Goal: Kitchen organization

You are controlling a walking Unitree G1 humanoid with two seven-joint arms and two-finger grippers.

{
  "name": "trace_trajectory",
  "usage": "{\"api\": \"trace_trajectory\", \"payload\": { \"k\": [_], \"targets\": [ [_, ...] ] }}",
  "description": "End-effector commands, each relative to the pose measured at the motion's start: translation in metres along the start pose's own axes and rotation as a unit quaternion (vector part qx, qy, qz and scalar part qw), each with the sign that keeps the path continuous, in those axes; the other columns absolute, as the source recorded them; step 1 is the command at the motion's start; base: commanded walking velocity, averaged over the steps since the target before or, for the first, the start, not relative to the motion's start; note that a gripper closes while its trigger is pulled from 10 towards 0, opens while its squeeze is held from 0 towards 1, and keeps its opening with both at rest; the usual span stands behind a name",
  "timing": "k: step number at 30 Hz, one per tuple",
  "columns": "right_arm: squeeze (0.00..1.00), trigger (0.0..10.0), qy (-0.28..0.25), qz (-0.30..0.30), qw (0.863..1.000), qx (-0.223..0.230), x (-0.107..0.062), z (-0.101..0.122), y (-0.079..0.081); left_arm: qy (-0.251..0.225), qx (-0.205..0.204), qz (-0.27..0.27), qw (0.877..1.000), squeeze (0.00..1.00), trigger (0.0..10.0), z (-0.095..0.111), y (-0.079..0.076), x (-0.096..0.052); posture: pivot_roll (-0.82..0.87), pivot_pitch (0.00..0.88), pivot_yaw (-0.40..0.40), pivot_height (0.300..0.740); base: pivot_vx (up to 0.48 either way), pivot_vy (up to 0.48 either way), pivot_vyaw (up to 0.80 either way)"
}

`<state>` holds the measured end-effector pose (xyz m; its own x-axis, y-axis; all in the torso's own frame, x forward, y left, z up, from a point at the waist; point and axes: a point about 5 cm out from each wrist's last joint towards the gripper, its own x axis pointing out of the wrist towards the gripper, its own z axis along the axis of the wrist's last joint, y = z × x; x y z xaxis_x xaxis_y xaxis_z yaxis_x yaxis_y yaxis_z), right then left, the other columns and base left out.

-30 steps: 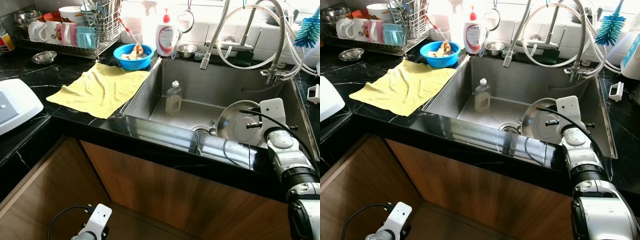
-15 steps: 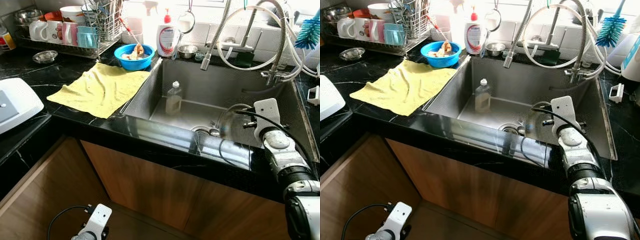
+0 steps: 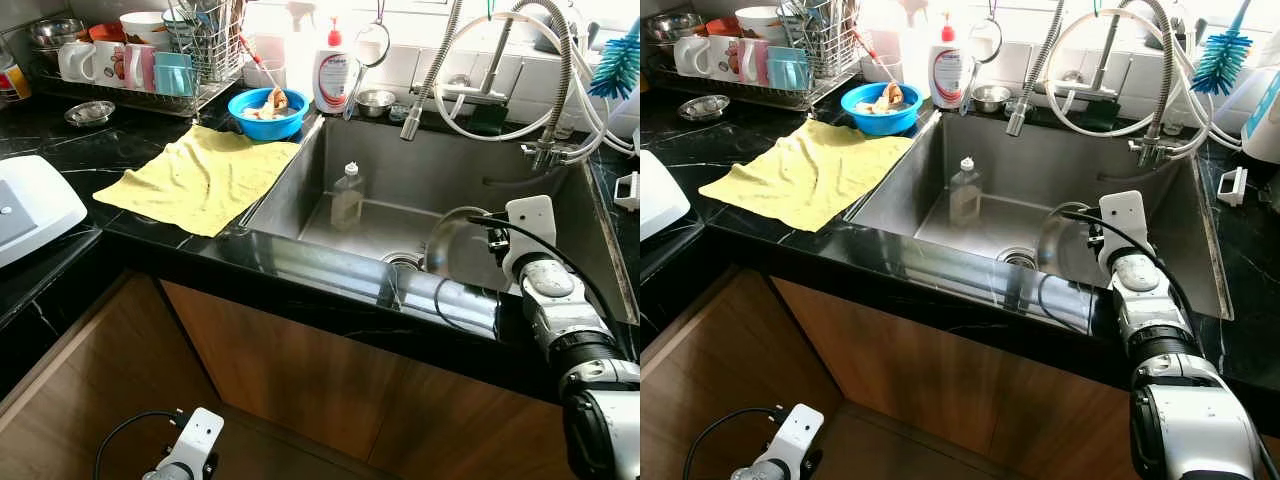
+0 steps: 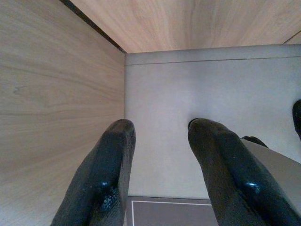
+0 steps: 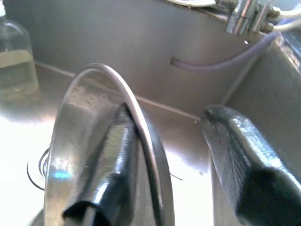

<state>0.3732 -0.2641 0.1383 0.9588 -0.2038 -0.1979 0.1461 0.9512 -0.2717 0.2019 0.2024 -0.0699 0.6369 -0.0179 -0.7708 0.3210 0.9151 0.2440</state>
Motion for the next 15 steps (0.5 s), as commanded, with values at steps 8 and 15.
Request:
{"api": "trace_trajectory", "payload": {
  "k": [8,15],
  "targets": [
    [0.0,10.0,0.017,0.001,0.979,0.203,0.0023,0.001,0.0032,0.002,0.01,0.001,1.0,0.0,10.0,-0.0014,0.0027,-0.0006,-0.02,0.0,0.004,0.74,0.0,0.0,0.0],
    [0.0,10.0,0.023,0.004,0.947,0.319,0.0038,0.0048,0.0039,0.003,0.011,0.001,1.0,0.0,10.0,-0.0023,0.0025,-0.0008,-0.02,0.0,0.004,0.74,0.0,0.0,0.0]
  ]
}}
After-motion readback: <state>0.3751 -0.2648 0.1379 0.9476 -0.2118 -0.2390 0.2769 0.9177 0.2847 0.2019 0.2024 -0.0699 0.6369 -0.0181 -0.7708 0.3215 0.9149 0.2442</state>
